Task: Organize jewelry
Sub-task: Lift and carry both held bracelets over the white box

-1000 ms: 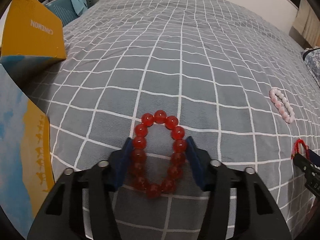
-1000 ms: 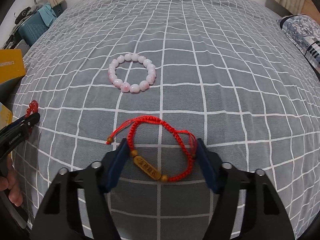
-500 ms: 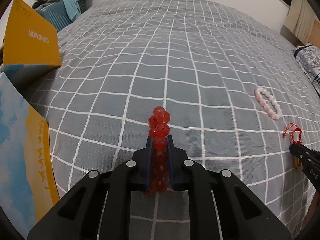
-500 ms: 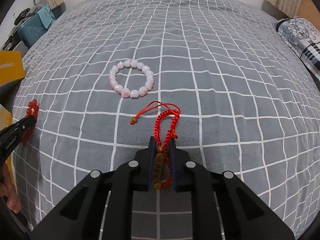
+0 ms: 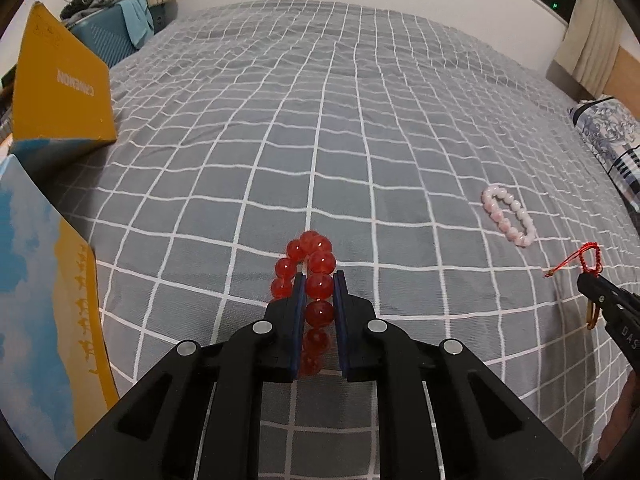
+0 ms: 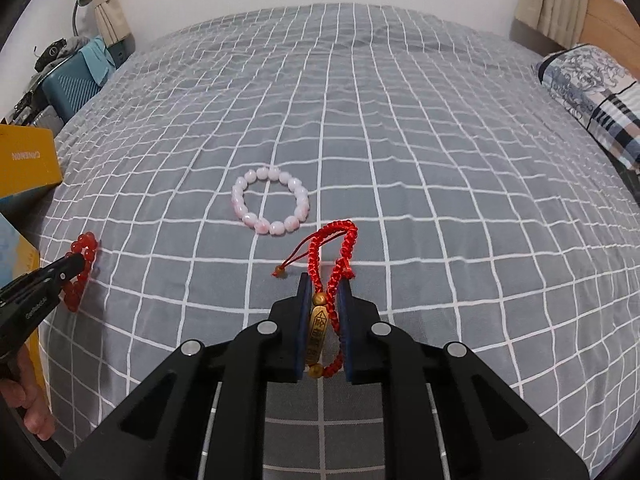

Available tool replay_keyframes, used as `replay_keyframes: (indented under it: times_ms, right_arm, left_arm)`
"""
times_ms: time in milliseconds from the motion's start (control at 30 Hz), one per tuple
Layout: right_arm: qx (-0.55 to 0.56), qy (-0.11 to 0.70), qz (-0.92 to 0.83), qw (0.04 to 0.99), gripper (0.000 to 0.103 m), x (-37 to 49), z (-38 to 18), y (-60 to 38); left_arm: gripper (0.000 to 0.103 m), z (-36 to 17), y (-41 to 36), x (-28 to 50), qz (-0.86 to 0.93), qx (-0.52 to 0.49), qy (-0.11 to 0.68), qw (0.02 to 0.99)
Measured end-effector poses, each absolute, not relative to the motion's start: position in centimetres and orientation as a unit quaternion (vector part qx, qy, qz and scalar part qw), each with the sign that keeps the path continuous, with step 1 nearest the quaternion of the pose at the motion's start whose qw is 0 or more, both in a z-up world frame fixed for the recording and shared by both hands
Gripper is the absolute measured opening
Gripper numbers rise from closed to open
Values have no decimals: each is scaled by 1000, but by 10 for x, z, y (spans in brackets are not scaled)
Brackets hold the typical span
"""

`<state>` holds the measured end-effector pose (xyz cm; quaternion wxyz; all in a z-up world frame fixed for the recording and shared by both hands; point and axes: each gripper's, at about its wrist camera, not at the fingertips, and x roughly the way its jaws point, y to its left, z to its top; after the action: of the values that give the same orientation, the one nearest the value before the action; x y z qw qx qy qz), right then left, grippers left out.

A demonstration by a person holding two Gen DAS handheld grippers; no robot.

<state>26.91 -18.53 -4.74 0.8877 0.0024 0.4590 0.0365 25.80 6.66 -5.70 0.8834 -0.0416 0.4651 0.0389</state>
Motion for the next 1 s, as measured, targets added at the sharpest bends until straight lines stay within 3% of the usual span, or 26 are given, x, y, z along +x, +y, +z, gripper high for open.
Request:
replay_keyframes:
  times_ms: [433,1000]
  right_arm:
    - [-15,400,27,916,12,258,-21,-181]
    - [-10,390,33,920,12,240,21,-165]
  left_arm:
    - [13,-29,52,244,21,-36,427,903]
    - [13,18,54,209,16,-29,411,911]
